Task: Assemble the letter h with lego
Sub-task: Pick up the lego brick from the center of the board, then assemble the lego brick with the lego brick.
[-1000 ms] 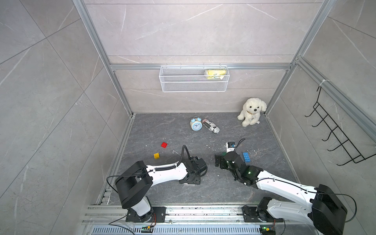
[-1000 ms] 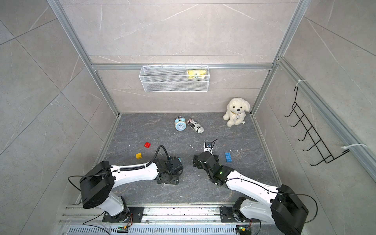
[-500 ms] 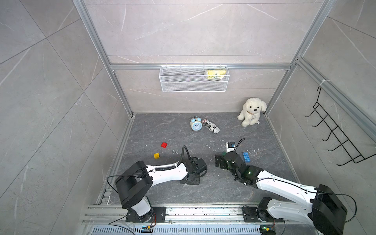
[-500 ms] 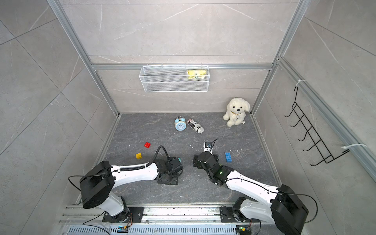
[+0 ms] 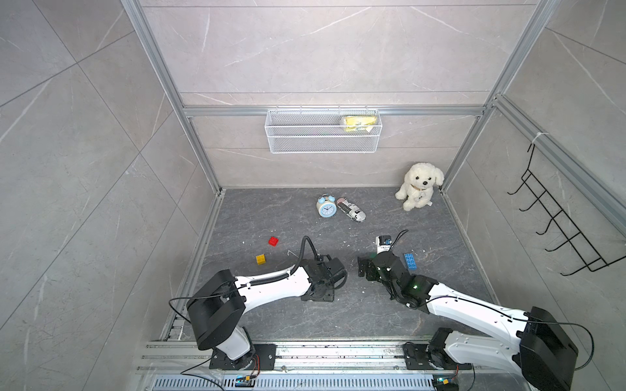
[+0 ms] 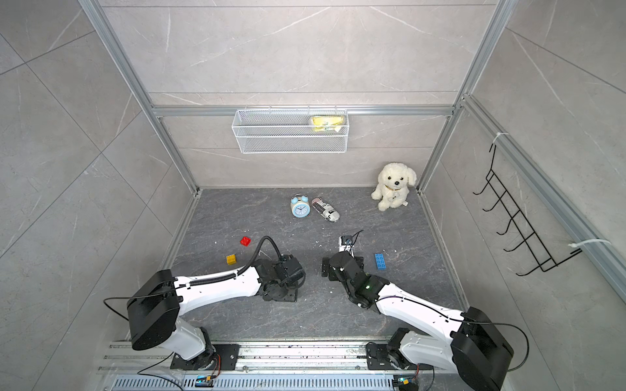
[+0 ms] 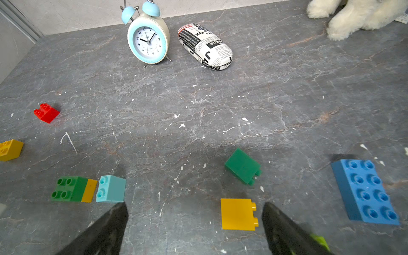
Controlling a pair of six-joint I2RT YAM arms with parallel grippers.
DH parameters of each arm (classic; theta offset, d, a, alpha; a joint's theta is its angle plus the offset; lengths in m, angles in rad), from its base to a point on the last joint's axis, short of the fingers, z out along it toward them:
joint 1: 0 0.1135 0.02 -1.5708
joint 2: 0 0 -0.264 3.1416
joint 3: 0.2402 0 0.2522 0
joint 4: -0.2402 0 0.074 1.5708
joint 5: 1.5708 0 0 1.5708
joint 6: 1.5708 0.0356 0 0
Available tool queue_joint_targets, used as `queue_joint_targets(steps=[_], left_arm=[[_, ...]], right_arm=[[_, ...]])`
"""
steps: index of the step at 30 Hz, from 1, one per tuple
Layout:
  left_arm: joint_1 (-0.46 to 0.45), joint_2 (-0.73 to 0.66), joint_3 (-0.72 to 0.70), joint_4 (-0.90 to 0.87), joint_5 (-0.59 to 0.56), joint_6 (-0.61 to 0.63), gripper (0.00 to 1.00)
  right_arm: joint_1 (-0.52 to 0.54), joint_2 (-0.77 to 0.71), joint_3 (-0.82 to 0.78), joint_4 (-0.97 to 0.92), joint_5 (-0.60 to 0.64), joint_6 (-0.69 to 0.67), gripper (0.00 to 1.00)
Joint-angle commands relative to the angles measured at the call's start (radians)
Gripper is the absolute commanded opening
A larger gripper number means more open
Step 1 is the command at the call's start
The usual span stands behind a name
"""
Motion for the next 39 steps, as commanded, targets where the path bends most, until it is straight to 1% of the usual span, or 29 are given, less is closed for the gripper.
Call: queue_joint_targets(steps=[1, 5, 8, 10, 14, 22, 29, 39], left_arm=[[0.044, -0.051, 0.065, -0.073, -0.029, -0.008, 0.57], [0.131, -0.052, 0.113, -0.092, -0.018, 0.006, 0.57], [0.203, -0.025, 0.145, -0.078, 0.031, 0.026, 0.55], [0.231, 0.009, 0.175, -0.073, 0.062, 0.05, 0.53], [0.243, 0.091, 0.261, -0.117, 0.045, 0.087, 0.53], [0.247, 0.221, 0.373, -0.176, 0.03, 0.114, 0.53], [0.252, 0.277, 0.411, -0.186, 0.034, 0.133, 0.52], [0.277, 0.306, 0.409, -0.177, 0.055, 0.145, 0.52]], right_arm=[[-0.006, 0.011, 0.024, -0.018, 0.018, -0.009, 0.98], [-0.005, 0.012, 0.025, -0.02, 0.02, -0.01, 0.98], [-0.006, 0.011, 0.025, -0.022, 0.021, -0.011, 0.98], [-0.006, 0.011, 0.028, -0.022, 0.022, -0.012, 0.98], [-0.005, 0.012, 0.03, -0.025, 0.017, -0.015, 0.98], [-0.006, 0.011, 0.033, -0.029, 0.013, -0.018, 0.98], [-0.006, 0.01, 0.034, -0.031, 0.008, -0.022, 0.98], [-0.006, 0.015, 0.036, -0.031, 0.004, -0.025, 0.98]])
